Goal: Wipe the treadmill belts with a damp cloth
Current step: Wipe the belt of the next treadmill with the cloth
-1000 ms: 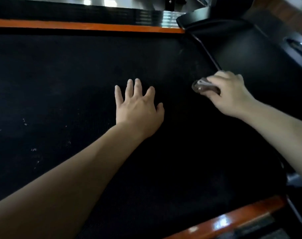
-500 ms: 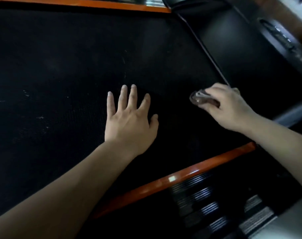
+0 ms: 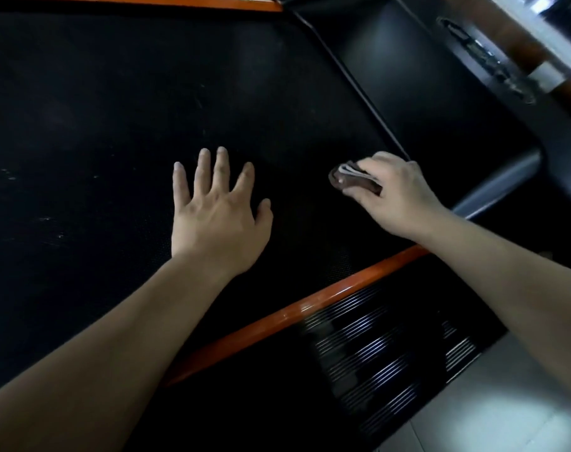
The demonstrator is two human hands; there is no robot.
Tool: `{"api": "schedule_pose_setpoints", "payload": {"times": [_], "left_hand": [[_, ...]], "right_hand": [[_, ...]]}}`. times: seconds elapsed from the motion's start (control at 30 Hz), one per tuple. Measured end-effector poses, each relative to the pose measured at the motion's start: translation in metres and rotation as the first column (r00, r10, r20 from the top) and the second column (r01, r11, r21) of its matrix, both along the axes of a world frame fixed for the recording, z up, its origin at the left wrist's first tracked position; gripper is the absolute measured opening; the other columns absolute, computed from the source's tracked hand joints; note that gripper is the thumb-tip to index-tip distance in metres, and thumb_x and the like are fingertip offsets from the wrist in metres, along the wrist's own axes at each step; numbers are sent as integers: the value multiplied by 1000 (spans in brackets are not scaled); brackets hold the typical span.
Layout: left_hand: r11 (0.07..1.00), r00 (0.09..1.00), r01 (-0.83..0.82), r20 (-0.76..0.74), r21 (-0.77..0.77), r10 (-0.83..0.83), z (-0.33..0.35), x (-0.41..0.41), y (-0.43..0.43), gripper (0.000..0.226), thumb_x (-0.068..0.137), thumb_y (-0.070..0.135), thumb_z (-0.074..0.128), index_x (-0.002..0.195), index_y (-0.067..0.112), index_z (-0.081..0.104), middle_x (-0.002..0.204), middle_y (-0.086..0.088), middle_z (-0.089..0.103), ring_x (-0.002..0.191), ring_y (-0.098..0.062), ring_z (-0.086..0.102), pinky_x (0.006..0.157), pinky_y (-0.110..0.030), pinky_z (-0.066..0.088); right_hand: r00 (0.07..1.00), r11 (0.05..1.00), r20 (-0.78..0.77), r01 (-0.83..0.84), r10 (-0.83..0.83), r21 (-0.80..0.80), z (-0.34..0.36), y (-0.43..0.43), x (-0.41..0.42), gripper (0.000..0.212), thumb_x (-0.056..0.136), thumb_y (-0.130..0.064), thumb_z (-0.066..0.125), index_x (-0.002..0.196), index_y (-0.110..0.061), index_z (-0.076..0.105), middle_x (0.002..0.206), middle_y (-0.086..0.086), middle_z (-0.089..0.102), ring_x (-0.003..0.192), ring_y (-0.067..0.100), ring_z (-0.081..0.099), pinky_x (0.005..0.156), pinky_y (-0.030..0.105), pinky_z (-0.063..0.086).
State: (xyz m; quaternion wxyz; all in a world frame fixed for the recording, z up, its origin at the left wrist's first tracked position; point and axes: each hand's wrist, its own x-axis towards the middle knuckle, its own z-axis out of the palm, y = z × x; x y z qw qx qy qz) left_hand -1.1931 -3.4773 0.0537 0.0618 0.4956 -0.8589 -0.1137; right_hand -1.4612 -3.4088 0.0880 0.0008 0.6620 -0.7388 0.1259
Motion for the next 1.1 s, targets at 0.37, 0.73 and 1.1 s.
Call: {"api": "schedule_pose_setpoints", "payload": {"times": [0.37,0.73,1.1], "left_hand": [[1000,1000,22,-15,1,-22,0,3,-2,69,103,58,22,163,24,18,173,-13,2,159,-30,-10,127,-56,-7],[999,998,49,-26,20,-49,3,5,-3,69,103,57,25,163,23,21,173,-14,3,159,-30,-8,127,-54,-8],[979,981,188,28,72,-191,11,83,9,70,102,60,21,164,29,14,174,-5,-4,159,-23,-13,128,-50,-9]], "right_hand": [[935,941,-239,303,-263,148,24,13,-28,23,89,-44,69,102,-25,64,98,1,59,103,33,60,89,44,38],[880,891,-201,450,-430,59,17,35,-9,29,93,-46,64,85,-20,54,92,11,62,85,35,59,69,35,39],[803,803,-25,596,-595,28,13,10,22,33,98,-44,56,102,-12,60,108,17,66,103,41,62,84,42,46]]}}
